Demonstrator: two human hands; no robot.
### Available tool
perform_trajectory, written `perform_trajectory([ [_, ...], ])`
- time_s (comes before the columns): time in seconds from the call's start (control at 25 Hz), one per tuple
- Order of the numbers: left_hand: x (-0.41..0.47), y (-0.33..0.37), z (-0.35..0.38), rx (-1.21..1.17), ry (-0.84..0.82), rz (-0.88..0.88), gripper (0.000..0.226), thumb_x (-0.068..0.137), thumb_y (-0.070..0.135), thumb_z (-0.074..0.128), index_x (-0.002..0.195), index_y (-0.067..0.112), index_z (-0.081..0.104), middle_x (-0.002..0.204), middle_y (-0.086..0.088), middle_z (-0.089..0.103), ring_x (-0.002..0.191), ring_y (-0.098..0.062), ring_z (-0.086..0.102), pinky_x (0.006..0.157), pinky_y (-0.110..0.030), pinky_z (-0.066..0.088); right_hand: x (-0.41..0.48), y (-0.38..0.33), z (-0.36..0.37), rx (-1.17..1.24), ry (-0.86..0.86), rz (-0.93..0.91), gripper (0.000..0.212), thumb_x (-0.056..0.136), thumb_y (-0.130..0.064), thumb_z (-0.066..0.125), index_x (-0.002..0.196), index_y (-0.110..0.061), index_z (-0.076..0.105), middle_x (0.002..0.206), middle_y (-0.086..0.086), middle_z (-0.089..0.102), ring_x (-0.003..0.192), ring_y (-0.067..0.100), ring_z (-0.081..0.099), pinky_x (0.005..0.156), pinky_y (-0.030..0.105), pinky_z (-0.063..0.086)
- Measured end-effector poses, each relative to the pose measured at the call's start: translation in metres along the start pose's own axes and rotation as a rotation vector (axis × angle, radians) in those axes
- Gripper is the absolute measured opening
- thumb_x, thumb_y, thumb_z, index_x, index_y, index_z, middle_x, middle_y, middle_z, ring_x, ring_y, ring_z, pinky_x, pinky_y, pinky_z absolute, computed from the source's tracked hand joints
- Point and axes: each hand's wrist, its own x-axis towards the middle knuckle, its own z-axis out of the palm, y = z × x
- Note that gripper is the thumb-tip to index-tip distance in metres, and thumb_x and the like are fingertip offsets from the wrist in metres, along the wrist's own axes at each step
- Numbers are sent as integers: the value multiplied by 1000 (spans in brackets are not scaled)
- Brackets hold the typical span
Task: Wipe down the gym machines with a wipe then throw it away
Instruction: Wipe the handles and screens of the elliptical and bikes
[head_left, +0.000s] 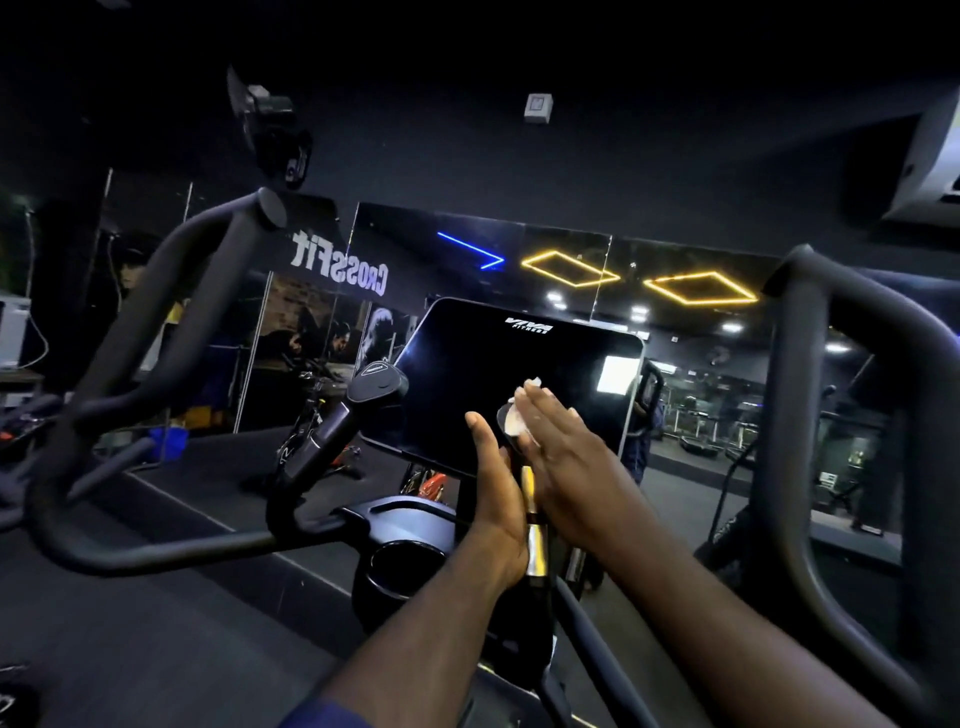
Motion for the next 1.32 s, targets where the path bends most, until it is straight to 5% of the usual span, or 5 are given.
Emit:
perform_trajectory([
  [0.28,6,-7,-8,12,5,-10,97,92,84,18,121,10,73,115,-11,78,107,-20,76,83,-28,61,-23,1,1,229,28,-132,47,110,-31,39,155,-21,47,164,-9,38,156,-1,18,130,30,13],
  [0.64,12,-9,-9,-90,-21,102,87,96,78,25,147,16,58,139,-3,69,132,-16,63,120,-37,40,11,-8,16,231,179,-48,34,104,-21,64,137,-27,68,149,-12,58,149,-1,36,128,26,16],
  [0.92,10,-9,-9,84,85,-32,114,80,97,20,106,0,75,69,-20,59,45,-24,53,43,-25,43,56,-16,-14,556,-58,377,47,108,-30,52,65,-21,67,64,-7,68,60,1,61,73,30,45],
  [1.12,14,-17,-20,257,449,39,111,64,111,19,110,25,73,100,-13,76,87,-36,74,77,-52,63,44,-20,-10,1557,-92,895,48,107,-36,50,111,6,73,103,20,76,89,31,73,86,43,61],
  [1.32,-15,-8,-3,525,467,221,94,79,101,12,114,23,52,122,2,59,118,-22,56,107,-47,43,3,-15,8,1552,48,860,71,107,-58,36,125,2,70,98,23,77,90,30,78,74,34,62],
])
